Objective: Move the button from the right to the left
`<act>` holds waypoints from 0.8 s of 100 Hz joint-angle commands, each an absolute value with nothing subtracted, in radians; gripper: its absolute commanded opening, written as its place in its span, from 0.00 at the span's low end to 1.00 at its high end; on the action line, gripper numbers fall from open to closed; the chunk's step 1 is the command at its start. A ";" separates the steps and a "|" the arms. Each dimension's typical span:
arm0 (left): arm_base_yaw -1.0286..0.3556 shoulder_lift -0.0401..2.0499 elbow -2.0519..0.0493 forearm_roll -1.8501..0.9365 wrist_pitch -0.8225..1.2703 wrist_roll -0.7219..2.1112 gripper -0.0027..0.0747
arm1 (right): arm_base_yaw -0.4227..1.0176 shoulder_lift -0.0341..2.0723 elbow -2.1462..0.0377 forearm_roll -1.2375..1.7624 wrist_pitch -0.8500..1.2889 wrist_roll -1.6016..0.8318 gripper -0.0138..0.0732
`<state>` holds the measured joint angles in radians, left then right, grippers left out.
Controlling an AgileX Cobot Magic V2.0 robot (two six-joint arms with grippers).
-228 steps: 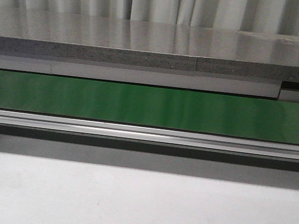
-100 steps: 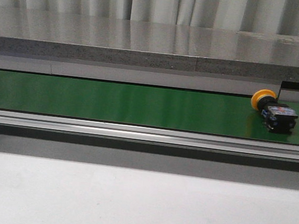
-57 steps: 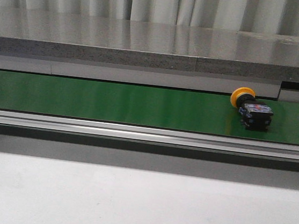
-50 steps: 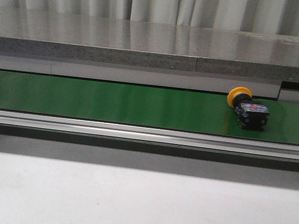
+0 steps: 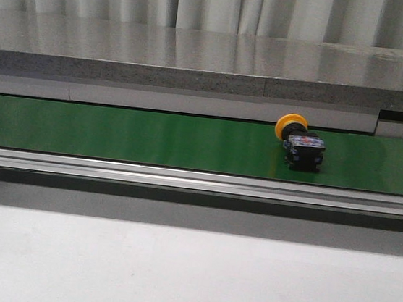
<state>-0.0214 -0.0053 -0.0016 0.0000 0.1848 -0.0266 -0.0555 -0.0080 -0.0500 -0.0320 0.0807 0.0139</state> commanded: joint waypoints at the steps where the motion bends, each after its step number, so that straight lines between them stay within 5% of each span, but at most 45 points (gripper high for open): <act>1: -0.019 -0.037 0.045 0.000 0.109 -0.033 0.01 | -0.060 -0.024 -0.056 -0.033 -0.015 0.014 0.08; 80: -0.019 -0.037 0.045 0.000 0.109 -0.033 0.01 | -0.060 -0.024 0.012 0.050 -0.042 0.014 0.08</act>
